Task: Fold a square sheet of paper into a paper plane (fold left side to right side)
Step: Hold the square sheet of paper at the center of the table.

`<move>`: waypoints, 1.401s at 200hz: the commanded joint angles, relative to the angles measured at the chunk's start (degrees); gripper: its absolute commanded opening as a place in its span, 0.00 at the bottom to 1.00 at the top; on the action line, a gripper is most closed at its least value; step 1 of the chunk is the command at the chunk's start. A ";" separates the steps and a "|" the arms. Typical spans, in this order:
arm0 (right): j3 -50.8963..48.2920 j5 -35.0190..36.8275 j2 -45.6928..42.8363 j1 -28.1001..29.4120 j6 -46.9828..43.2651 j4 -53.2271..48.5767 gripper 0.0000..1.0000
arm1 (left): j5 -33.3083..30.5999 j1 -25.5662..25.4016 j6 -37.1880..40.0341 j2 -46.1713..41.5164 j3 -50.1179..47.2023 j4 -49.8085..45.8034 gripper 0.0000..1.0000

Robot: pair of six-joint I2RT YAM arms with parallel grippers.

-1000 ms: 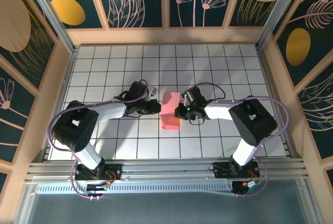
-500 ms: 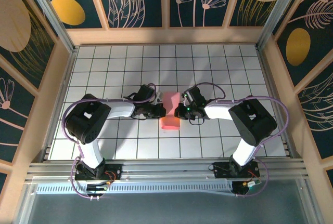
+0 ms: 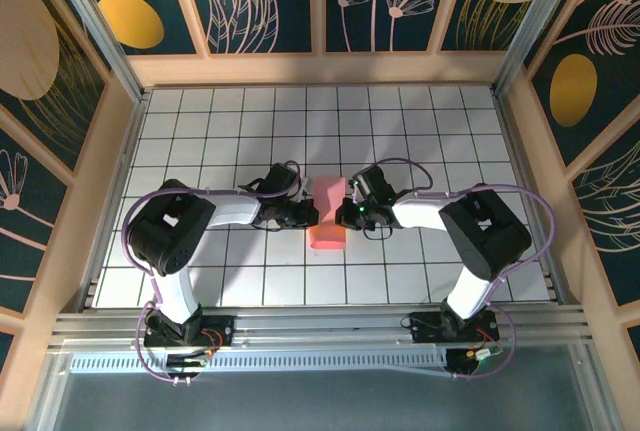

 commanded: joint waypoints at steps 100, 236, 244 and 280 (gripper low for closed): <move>2.90 -3.49 0.52 0.47 -0.12 5.40 0.00 | -1.16 -0.10 -0.16 2.41 0.38 -3.60 0.00; 8.35 -2.96 10.87 0.07 0.23 6.11 0.00 | -1.03 -0.34 0.03 1.41 -0.98 -4.26 0.00; 7.99 -2.65 11.12 -0.04 0.26 5.69 0.00 | -0.89 -0.34 -0.07 1.02 -1.62 -4.22 0.00; 6.62 -1.62 11.76 -1.01 0.52 3.94 0.00 | -0.18 -0.78 -0.78 -1.34 -5.20 -3.93 0.00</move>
